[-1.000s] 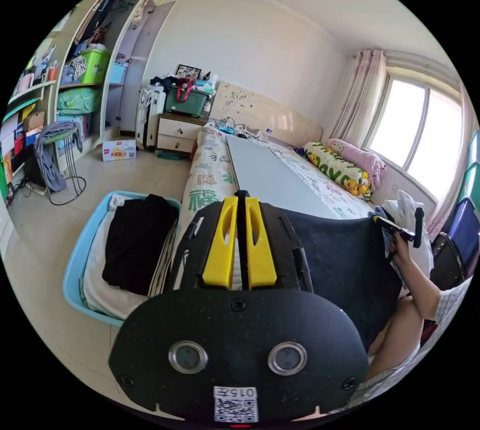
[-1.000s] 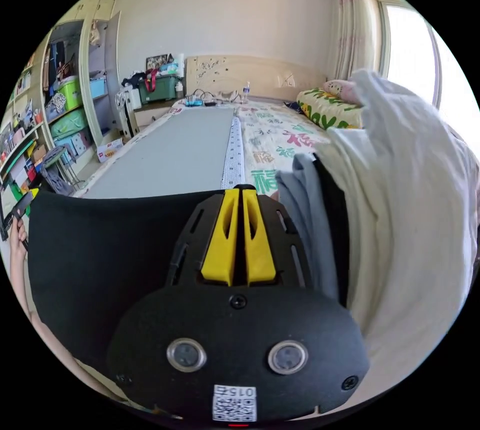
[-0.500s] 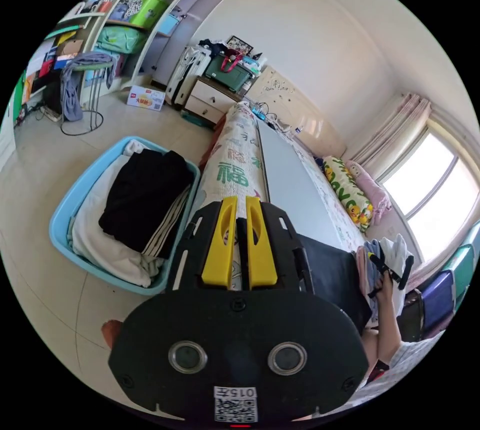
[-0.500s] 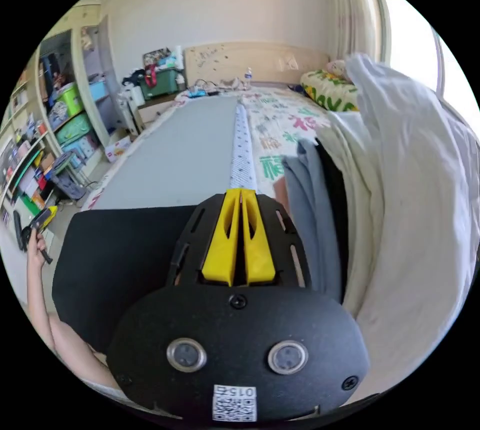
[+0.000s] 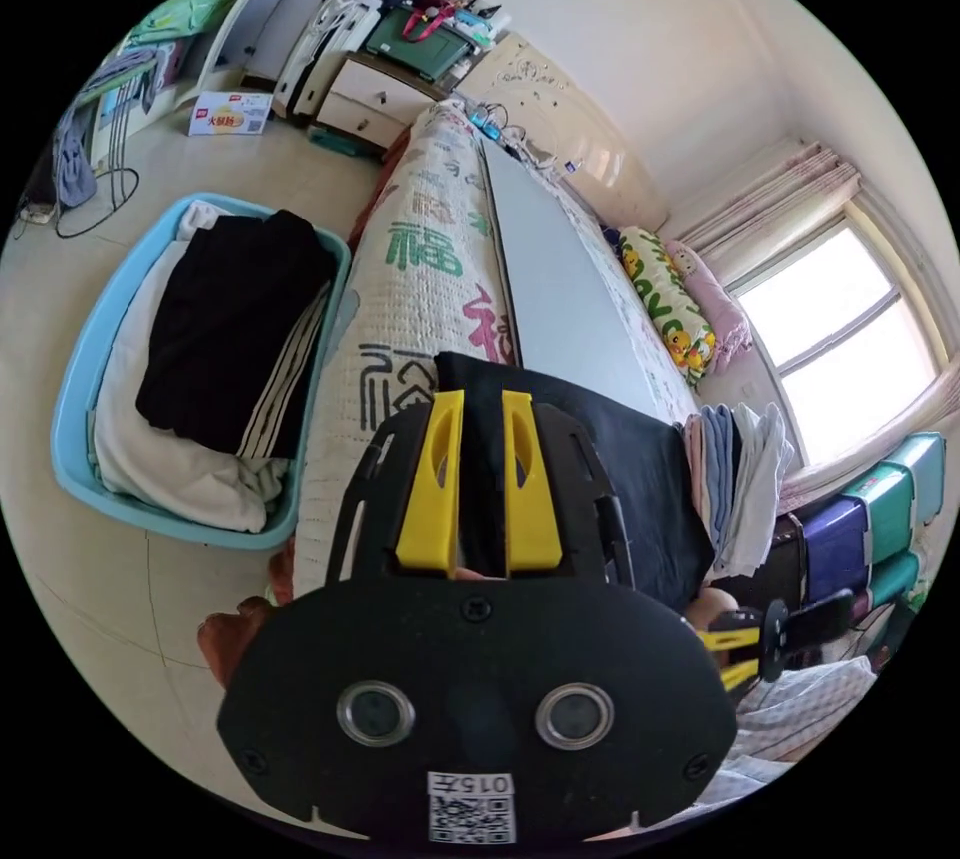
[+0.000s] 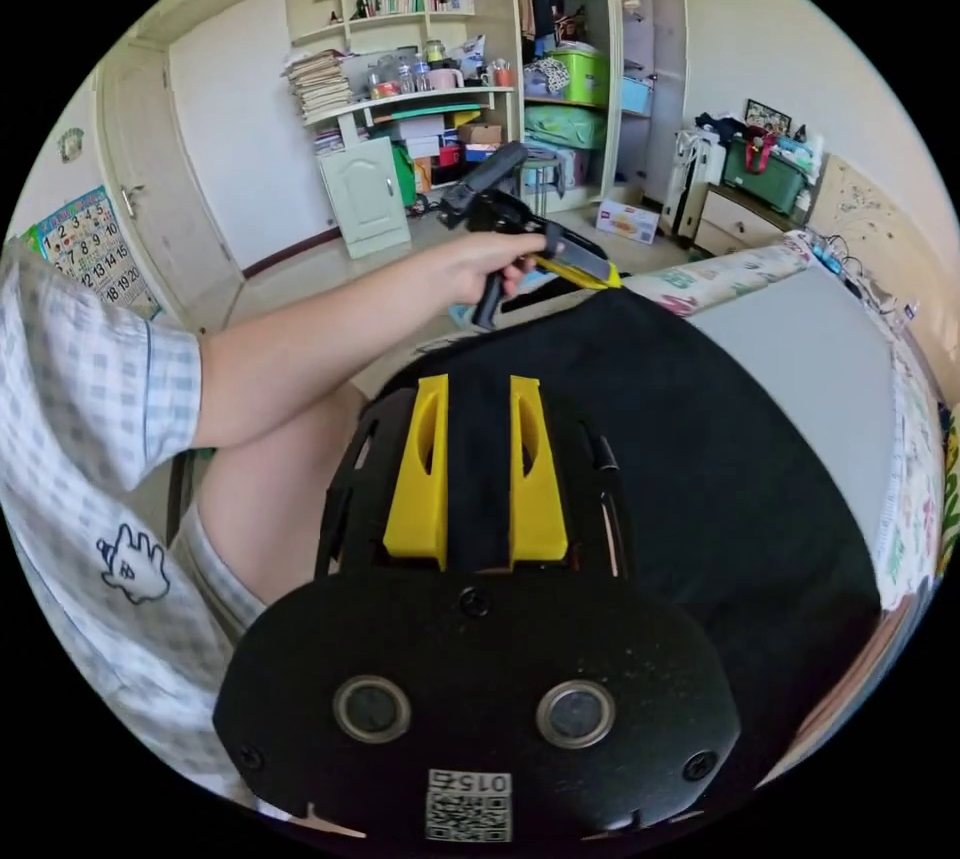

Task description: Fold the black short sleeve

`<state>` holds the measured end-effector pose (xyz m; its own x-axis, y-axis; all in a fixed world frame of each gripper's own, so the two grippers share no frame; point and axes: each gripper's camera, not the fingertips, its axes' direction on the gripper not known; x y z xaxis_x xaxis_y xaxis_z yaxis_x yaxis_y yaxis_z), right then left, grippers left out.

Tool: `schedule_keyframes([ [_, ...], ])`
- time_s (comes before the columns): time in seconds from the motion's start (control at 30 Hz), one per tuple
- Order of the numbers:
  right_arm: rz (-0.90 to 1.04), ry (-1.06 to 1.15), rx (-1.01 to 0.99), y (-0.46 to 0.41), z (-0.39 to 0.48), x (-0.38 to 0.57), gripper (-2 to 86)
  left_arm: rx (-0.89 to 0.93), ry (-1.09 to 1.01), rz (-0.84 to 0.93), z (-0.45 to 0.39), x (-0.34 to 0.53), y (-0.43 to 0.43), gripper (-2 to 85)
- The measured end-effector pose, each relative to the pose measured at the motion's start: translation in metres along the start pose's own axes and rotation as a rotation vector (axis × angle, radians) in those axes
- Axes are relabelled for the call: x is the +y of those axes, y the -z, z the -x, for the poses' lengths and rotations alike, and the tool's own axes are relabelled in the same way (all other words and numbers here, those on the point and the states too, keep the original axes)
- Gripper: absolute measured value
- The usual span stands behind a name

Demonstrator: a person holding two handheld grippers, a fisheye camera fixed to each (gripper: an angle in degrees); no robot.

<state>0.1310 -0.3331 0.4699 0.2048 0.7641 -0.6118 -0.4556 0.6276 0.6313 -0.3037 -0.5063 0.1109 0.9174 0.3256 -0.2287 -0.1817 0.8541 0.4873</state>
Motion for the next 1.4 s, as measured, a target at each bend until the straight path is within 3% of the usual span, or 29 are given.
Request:
schedule_keyframes([
  [0.13, 0.034, 0.05, -0.001, -0.011, 0.024, -0.021, 9.4, -0.026, -0.023, 0.001, -0.008, -0.003, -0.006, 5.9],
  [0.23, 0.089, 0.078, 0.111, -0.017, 0.033, -0.036, 8.8, -0.043, -0.035, 0.041, -0.01, -0.006, -0.016, 2.0],
  [0.47, 0.132, 0.06, 0.282, -0.008, 0.044, -0.053, 0.7, -0.049, -0.069, 0.08, -0.018, -0.001, -0.026, -0.5],
  [0.57, 0.134, 0.089, 0.263, 0.009, 0.05, -0.052, -0.4, -0.067, -0.058, 0.067, -0.02, 0.004, -0.024, -0.7],
  [0.97, 0.149, -0.055, 0.354, 0.056, 0.079, -0.02, 5.1, -0.248, -0.209, 0.04, -0.062, 0.052, -0.015, 0.9],
  [1.03, 0.109, -0.125, 0.329, 0.078, 0.077, 0.003, 5.1, -0.284, -0.23, -0.023, -0.069, 0.068, -0.001, 1.6],
  [1.1, 0.038, -0.258, 0.309, 0.114, 0.065, 0.041, 4.9, -0.316, -0.264, -0.215, -0.081, 0.101, 0.032, 2.0],
  [1.3, -0.124, -0.444, 0.367, 0.199, 0.053, 0.133, 1.0, -0.234, -0.265, -0.569, -0.096, 0.194, 0.09, 0.0],
  [1.4, -0.176, -0.478, 0.39, 0.223, 0.061, 0.17, 0.4, -0.285, -0.326, -0.58, -0.109, 0.22, 0.087, -0.6],
])
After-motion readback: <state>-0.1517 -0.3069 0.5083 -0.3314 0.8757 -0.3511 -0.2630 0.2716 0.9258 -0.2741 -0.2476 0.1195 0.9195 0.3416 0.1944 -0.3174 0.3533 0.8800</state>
